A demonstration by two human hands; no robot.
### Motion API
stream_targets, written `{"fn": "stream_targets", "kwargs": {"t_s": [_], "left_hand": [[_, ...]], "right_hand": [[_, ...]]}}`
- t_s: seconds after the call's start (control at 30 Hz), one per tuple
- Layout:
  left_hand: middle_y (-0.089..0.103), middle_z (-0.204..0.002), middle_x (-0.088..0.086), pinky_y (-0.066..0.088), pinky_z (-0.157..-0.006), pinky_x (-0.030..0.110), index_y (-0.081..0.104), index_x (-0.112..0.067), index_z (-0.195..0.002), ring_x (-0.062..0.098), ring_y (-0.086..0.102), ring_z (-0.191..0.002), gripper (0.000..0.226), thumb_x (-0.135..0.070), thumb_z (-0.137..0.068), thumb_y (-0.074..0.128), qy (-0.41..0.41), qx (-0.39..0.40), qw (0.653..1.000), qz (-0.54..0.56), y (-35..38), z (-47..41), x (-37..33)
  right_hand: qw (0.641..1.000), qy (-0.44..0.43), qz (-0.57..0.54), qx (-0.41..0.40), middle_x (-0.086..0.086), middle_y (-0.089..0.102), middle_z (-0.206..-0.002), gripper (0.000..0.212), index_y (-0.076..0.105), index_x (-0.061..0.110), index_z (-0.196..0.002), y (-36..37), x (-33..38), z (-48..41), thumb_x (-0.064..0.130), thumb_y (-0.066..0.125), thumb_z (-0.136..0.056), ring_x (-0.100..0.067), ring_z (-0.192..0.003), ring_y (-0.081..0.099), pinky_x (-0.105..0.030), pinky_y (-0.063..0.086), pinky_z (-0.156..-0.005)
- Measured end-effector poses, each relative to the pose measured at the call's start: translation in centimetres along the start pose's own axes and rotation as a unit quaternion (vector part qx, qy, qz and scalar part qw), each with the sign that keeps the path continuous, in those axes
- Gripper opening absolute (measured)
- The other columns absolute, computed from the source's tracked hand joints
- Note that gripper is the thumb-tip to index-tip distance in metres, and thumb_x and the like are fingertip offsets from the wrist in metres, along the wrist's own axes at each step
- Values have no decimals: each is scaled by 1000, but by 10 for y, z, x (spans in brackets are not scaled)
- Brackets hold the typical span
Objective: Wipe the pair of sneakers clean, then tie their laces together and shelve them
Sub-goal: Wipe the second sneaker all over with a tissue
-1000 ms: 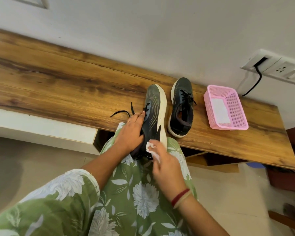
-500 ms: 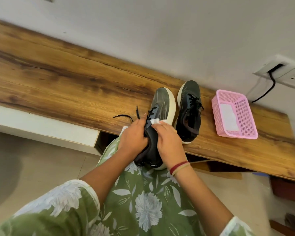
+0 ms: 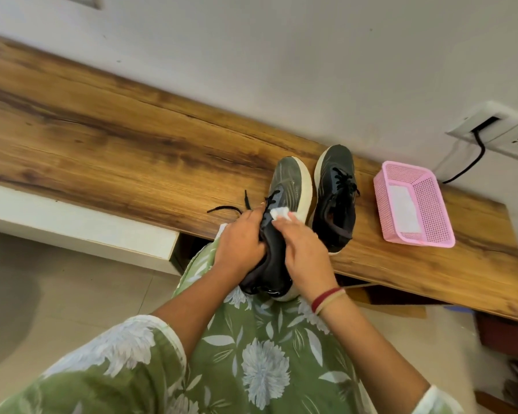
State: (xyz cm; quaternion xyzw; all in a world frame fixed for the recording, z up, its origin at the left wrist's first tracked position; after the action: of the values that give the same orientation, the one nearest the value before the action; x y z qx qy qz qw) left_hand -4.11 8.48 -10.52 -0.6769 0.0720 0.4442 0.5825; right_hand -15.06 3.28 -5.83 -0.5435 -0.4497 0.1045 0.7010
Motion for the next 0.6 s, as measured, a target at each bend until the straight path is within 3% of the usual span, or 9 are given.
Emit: {"fn": "stream_targets", "kwargs": {"t_s": [0.1,0.17,0.27,0.33,0.4,0.47,0.53,0.6], "left_hand": [[51,-137,9,44,-86,39,33,-15,-146,31,56,-112,60,-22,-90,52,22,17,999,-17,1,1,-2],[50,-137,8,45,-87,39,32,-16,-147,31,56,-112,61,-21,-90,53,19,19,999,-20,1,2,-1],[50,-137,5,46,-89,38,31,-18,-147,27,56,-113,61,-19,-91,54,9,21,999,-23,1,2,0],[51,-137,6,48,-89,38,31,-18,-147,27,57,-112,61,-18,-90,54,10,21,1000,-19,1,1,-2],[51,-137,6,48,-89,38,33,-17,-147,28,56,-113,59,-19,-91,53,10,20,1000,-11,1,1,-3],[52,-136,7,47,-88,38,33,-16,-147,28,56,-113,58,-21,-92,52,7,14,1000,-6,0,2,-3],[52,-134,8,45,-86,36,33,-14,-147,28,57,-111,59,-20,-91,52,8,15,1000,-2,0,2,-2],[52,-134,8,45,-87,36,33,-14,-147,29,57,-110,62,-18,-89,55,19,21,1000,-9,0,2,-1]], "right_hand": [[998,-3,-32,-57,-7,59,-128,42,60,10,-124,3,6,26,2,41,-87,-17,-126,48,-32,33,-110],[995,5,-80,-61,-1,61,-125,46,59,15,-125,2,19,44,2,40,-86,-8,-119,51,-25,37,-106],[990,33,-139,-22,7,63,-114,48,53,26,-129,-11,26,50,0,43,-89,13,-89,55,-4,41,-82],[984,57,-161,-55,9,62,-108,48,53,27,-127,-26,17,36,-2,45,-91,14,-78,54,-2,40,-70],[981,75,-130,-121,8,61,-110,47,53,23,-129,-36,11,21,-3,45,-91,10,-82,54,-6,41,-75],[987,83,-103,-90,1,60,-118,48,49,21,-133,-23,16,16,-3,43,-92,-2,-95,57,-20,46,-87],[996,71,-29,-44,-6,53,-134,48,47,18,-136,3,22,28,-3,40,-93,-18,-123,50,-30,35,-108],[997,37,46,-55,-10,55,-132,50,51,15,-133,12,28,43,-6,41,-89,-25,-125,49,-29,31,-107]]}}
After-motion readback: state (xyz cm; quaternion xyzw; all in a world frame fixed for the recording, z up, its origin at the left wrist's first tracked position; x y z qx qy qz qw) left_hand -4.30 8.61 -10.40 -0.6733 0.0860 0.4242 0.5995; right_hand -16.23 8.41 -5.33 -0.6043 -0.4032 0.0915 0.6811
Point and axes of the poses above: each hand's wrist, its own z-axis away from the middle knuckle, its own y-axis out of the palm, x = y × z, the point moved 4 cm from there along -z, towards the middle knuckle
